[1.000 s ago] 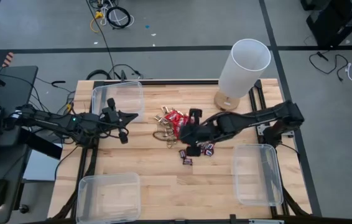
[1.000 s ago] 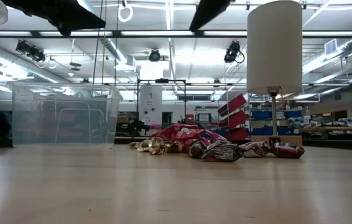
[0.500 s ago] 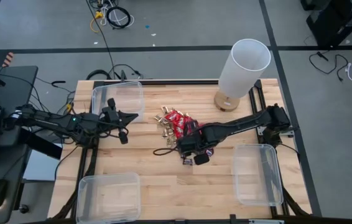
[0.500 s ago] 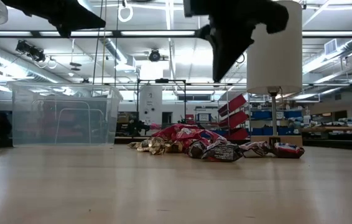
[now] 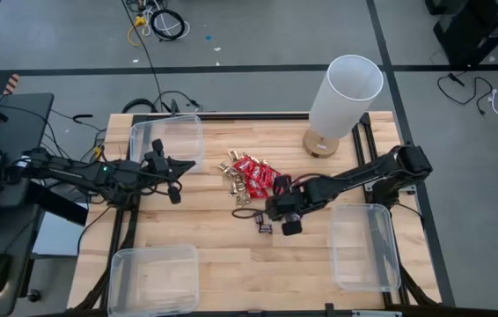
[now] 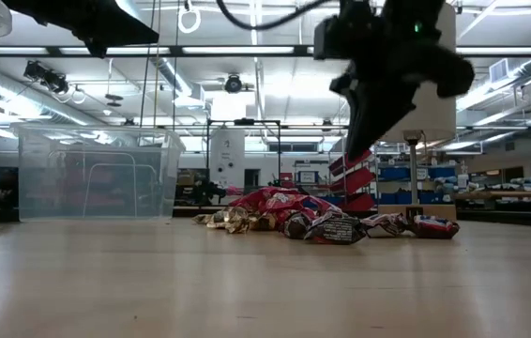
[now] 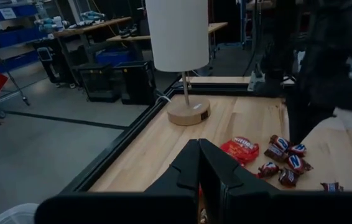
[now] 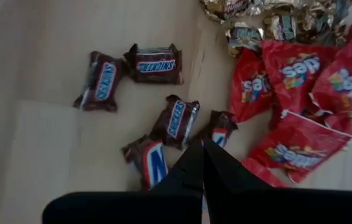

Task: Sort candy
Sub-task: Put the brown chocolate into the top left transparent bin

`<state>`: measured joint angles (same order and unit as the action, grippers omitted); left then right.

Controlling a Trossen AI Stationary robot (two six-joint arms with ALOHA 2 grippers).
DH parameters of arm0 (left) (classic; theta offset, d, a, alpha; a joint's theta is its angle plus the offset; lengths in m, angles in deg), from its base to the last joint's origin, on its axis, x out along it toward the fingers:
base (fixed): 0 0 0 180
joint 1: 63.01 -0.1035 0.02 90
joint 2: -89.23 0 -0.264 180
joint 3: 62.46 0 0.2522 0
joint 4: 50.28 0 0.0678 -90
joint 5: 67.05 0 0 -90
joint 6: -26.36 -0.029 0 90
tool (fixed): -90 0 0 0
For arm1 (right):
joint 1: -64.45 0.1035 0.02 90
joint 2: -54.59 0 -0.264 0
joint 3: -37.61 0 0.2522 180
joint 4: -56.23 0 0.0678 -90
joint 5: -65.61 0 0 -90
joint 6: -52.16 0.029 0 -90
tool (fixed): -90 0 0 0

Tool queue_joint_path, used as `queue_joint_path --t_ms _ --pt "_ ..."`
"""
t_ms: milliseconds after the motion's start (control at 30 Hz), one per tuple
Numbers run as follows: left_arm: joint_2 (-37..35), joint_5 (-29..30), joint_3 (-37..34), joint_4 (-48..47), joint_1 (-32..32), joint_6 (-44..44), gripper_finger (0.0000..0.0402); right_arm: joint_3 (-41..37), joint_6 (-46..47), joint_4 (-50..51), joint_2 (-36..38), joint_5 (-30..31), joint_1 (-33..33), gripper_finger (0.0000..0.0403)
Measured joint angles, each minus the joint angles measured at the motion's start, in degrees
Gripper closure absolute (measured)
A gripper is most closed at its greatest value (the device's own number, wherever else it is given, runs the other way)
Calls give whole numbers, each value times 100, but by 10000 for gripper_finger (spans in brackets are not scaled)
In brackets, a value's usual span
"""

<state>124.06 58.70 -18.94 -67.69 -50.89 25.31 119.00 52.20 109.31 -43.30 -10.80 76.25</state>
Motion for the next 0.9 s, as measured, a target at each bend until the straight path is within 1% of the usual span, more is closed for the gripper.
queue_joint_path --t_ms 167,267,533,667,767,900 --pt "0 0 0 -6 0 15 394 -333 40 -636 -46 -2 -83 400" --pt "4 0 0 -13 0 19 394 -391 42 -848 -46 -9 -97 390" --pt "48 0 -2 -18 0 23 394 -393 186 -912 -46 -13 -97 330" --pt "76 0 0 -11 0 26 394 -541 195 -1420 -121 -12 -97 301" --pt "109 0 -2 2 0 28 394 -642 202 -1591 -319 9 -97 283" --pt "127 0 -2 -27 0 28 394 -644 370 -1573 -494 28 -97 268"
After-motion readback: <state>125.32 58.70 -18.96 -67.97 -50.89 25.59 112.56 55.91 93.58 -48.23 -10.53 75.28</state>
